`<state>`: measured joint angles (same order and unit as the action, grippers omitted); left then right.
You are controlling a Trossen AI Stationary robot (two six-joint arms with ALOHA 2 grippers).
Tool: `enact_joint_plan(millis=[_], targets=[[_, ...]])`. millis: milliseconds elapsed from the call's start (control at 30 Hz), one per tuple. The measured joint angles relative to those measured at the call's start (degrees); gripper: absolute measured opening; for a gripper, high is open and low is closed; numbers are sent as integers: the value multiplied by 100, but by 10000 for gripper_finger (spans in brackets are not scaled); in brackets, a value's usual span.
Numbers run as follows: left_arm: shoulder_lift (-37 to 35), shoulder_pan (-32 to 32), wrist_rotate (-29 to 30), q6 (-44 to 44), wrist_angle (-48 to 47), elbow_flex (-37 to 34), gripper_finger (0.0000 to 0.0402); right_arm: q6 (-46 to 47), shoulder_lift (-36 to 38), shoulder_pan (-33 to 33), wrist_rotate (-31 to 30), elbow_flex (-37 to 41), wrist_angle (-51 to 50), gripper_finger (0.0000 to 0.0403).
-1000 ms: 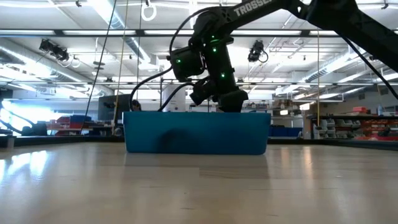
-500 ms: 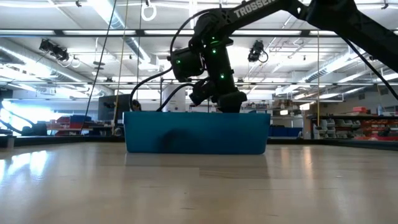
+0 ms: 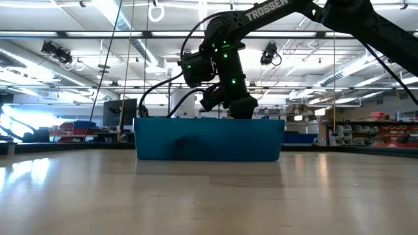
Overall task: Pick and place USB-C Cables
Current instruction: Move the blue bin to the center of the table
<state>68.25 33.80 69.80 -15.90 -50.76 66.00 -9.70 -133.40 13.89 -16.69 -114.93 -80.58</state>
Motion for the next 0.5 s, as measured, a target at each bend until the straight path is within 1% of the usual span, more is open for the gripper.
enact_joint_plan(millis=[500], targets=[[0,0,-2,0,0,0,135,111,0,-50,42,0,15,7]])
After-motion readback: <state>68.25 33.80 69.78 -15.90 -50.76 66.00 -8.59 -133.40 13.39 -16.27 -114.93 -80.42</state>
